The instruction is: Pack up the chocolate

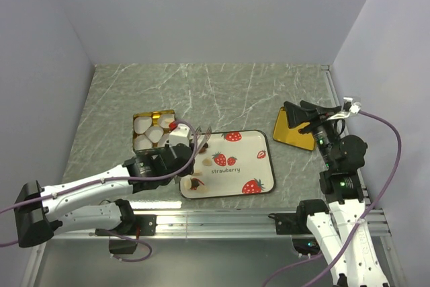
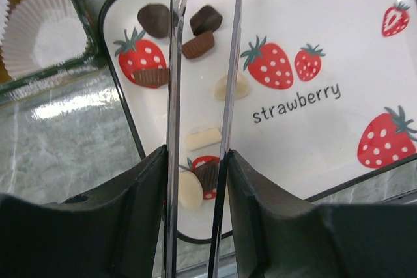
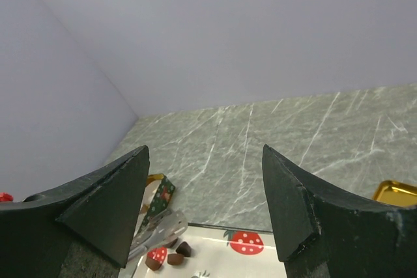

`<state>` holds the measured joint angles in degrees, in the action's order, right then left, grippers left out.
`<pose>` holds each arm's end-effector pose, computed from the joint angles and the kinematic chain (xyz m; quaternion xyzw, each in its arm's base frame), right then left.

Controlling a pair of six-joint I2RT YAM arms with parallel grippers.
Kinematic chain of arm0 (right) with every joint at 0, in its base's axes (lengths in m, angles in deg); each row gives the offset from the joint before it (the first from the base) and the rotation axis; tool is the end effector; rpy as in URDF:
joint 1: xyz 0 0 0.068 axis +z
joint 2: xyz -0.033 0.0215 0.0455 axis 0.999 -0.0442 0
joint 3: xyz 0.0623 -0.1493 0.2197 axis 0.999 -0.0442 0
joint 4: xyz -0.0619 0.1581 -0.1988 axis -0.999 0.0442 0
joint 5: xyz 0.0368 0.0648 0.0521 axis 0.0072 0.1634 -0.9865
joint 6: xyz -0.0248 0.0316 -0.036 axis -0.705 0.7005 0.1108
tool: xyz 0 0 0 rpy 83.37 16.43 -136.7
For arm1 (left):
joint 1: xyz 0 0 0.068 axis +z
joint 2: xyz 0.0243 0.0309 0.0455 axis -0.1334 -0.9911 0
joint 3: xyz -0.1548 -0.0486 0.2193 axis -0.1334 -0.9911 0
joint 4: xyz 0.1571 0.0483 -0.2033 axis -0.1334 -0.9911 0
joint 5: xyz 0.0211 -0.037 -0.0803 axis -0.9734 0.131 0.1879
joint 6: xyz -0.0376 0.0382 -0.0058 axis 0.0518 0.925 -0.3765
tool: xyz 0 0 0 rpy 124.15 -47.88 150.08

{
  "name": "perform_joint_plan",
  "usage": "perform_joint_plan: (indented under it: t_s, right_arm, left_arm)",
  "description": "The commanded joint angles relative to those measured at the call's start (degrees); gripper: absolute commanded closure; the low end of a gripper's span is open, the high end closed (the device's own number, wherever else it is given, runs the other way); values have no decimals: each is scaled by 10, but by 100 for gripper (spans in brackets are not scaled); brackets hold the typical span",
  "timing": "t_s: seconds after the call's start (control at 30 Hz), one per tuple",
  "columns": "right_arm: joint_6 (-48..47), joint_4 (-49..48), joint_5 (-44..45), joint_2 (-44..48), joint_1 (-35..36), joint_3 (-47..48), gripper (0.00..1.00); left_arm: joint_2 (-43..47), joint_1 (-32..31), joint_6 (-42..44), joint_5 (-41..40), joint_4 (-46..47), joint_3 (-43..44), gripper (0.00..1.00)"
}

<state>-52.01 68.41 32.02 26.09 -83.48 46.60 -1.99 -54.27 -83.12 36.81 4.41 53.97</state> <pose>0.1322 0.0186 0.3612 0.0271 0.6206 0.2964 0.7254 0.1136 -0.1746 0.2568 0.0560 0.8933 -0.1426 0.4225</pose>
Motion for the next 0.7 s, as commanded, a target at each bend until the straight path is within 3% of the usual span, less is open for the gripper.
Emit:
perform_joint_plan:
  t_s: [0.0,0.67]
  right_arm:
    - [-11,22,11,17,2,-5,24]
    - [-24,78,37,73,2,-6,24]
  left_arm:
    - [-10,-9,-27,-2,4,-10,54]
    - [-65,-13,-15,9,28,-17,54]
